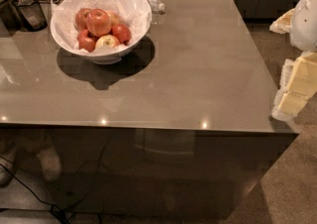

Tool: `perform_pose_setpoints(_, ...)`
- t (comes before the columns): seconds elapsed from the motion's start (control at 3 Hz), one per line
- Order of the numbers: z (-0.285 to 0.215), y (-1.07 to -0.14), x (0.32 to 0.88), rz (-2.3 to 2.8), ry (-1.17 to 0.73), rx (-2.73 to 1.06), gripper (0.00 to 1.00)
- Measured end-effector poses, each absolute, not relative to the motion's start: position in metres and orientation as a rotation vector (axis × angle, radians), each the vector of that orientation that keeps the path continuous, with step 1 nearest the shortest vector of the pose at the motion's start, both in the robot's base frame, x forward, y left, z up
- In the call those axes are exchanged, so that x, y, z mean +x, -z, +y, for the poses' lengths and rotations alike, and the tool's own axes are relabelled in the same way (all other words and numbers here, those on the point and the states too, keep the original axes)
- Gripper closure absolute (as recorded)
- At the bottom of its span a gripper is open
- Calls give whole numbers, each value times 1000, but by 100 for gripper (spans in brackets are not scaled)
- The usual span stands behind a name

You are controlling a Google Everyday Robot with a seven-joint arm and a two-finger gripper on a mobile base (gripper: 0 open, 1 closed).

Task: Pick apple from white bowl

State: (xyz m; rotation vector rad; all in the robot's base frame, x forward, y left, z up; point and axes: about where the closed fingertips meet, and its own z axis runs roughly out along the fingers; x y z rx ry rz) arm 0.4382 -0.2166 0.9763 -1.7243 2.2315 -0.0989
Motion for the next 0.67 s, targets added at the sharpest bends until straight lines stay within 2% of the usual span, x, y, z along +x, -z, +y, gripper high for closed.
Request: perform_pose_setpoints(0.67, -200, -981, 460, 2201, 51, -1698, 0)
